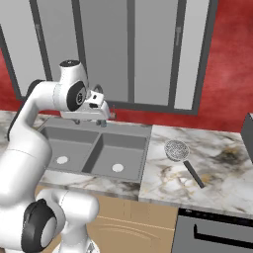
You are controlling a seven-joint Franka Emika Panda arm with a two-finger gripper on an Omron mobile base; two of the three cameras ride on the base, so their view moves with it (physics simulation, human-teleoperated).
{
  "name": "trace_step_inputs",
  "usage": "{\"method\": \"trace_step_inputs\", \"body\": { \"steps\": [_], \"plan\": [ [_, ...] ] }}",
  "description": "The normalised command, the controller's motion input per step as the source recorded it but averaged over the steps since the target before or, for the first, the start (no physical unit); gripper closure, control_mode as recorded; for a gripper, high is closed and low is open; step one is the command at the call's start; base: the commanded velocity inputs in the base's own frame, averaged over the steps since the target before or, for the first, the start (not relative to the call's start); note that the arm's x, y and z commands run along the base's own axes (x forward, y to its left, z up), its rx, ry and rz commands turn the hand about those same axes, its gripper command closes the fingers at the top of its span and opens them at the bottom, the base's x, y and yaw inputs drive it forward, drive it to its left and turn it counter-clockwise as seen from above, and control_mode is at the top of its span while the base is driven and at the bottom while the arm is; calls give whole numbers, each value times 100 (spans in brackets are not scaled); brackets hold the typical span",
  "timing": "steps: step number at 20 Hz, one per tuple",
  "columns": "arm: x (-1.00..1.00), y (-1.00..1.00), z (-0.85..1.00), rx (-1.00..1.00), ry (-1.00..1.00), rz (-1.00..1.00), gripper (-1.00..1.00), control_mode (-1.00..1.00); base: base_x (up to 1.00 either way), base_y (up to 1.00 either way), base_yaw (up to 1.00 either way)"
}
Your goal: Place the glass cup in the left basin and the strainer in the right basin of the sink.
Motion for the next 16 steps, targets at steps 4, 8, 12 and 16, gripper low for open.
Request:
{"method": "trace_step_inputs", "body": {
  "steps": [4,8,12,16],
  "plan": [
    [0,-19,-18,-10,0,0,-100,-100,0,0,0],
    [-3,-21,-20,-7,0,0,-100,-100,0,0,0],
    [-1,-26,-16,-3,0,2,-100,-100,0,0,0],
    [-4,-31,-14,0,0,2,-100,-100,0,0,0]
  ]
}}
